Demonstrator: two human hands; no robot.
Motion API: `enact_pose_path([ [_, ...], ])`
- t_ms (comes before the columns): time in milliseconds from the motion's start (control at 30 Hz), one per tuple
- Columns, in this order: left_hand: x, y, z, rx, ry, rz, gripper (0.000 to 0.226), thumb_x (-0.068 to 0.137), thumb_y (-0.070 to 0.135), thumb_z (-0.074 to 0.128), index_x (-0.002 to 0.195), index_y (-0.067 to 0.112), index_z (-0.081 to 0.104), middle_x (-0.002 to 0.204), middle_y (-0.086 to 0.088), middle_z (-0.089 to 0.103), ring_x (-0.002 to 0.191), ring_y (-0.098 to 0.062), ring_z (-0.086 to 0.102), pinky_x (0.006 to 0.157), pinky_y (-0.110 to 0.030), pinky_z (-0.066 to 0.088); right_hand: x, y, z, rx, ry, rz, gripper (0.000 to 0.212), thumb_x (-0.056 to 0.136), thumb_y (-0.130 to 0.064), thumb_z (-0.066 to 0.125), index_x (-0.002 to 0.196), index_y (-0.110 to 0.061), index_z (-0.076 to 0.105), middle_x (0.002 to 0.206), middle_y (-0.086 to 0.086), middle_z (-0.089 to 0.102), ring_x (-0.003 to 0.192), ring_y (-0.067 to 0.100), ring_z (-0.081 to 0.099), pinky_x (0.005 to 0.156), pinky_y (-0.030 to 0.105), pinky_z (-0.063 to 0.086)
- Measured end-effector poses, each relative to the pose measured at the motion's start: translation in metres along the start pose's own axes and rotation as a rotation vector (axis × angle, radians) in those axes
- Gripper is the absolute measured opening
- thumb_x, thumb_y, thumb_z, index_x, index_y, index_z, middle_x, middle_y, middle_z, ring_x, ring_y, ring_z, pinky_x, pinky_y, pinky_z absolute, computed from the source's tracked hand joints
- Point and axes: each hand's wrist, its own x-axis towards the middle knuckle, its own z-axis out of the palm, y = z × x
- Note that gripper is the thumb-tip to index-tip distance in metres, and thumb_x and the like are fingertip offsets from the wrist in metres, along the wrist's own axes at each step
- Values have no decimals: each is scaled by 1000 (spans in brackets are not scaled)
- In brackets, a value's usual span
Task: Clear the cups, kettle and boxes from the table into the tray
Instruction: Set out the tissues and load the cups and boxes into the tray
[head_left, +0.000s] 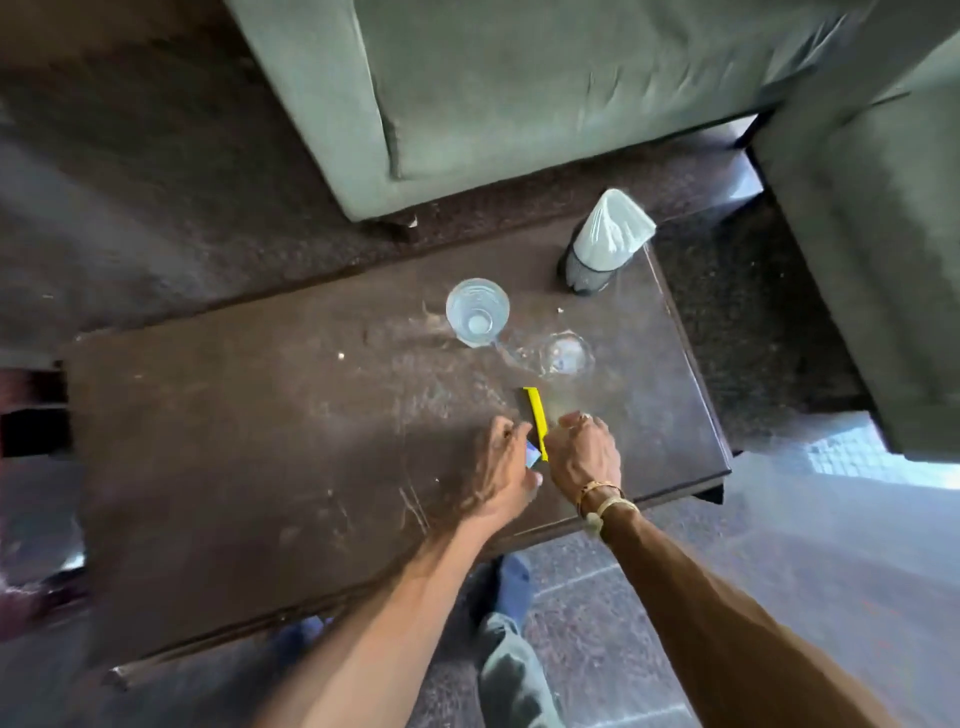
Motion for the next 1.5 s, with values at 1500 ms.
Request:
enact_pose_path([
  [1500, -266, -345, -441, -60, 681, -353, 28, 67, 26, 59, 94, 18, 60, 90, -3, 61, 81, -24, 59, 67, -31, 42, -305, -484, 234, -280, -369, -714, 15, 84, -29, 71, 97, -25, 78, 104, 10, 73, 104, 36, 64, 80, 33, 48],
])
